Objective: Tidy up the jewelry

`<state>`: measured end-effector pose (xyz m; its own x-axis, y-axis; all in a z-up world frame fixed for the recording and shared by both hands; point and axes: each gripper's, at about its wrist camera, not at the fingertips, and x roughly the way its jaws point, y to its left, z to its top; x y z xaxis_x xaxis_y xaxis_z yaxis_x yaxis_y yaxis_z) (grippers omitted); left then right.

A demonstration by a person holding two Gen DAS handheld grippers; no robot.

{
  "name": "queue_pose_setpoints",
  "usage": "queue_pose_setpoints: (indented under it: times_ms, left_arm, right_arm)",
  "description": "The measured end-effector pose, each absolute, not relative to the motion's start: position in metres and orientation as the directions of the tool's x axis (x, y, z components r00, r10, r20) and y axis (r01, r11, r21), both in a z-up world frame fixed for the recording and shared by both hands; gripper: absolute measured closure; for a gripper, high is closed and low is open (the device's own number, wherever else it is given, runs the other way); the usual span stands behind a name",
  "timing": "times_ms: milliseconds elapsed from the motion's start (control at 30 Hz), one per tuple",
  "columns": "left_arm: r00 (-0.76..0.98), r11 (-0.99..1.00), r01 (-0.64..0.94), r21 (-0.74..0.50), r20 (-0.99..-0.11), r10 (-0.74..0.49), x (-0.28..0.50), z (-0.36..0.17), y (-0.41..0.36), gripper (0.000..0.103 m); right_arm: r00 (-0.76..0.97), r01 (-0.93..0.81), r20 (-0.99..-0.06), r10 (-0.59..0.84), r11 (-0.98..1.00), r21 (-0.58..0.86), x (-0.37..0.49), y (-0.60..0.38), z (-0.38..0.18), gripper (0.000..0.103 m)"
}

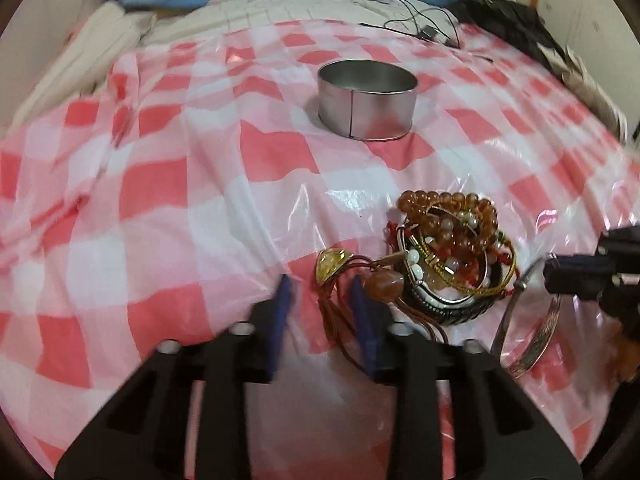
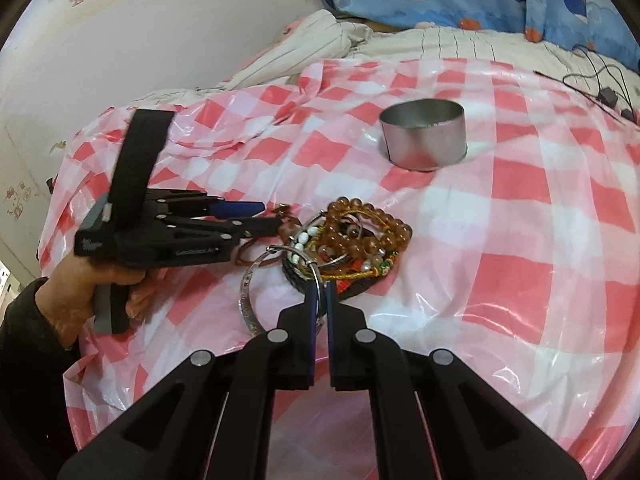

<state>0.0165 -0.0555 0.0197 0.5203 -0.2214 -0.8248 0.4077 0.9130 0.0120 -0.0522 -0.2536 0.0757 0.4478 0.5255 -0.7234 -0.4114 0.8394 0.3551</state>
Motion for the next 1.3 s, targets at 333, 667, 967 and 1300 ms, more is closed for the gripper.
queue_pose_setpoints:
  times_ms: [333, 667, 967, 1300]
  left_arm:
    - [0.658, 0.884, 0.410, 0.225, -0.744, -0.116, 0.002, 0.040, -0.065, 0.057]
    - [0.548, 0.874, 0.479, 0.080, -0.805, -0.227, 0.008, 0.029, -0.064, 0.068]
    - [0.529, 0.897, 0.434, 0.085, -0.830, -0.178, 0.012, 0.021, -0.050, 0.098]
    - [0.636, 0.801, 0.531, 0.277, -0.754, -0.161, 0.001, 0.035, -0.076, 0.068]
  right_arm:
    - [0.418, -0.365, -0.767, 0.487, 0.863, 0.349, -0.047, -0.255, 0.059, 0.095]
    - [0.393, -0.355, -0.778, 0.490, 0.861, 0.363, -0.045, -0.256, 0.051, 0.095]
    - [0.380, -0.354, -0.792, 0.478, 0.866, 0.353, -0.042, -0.253, 0.045, 0.095]
    - [0.379, -0.354, -0.792, 0.479, 0.866, 0.354, -0.042, -0.252, 0.044, 0.094]
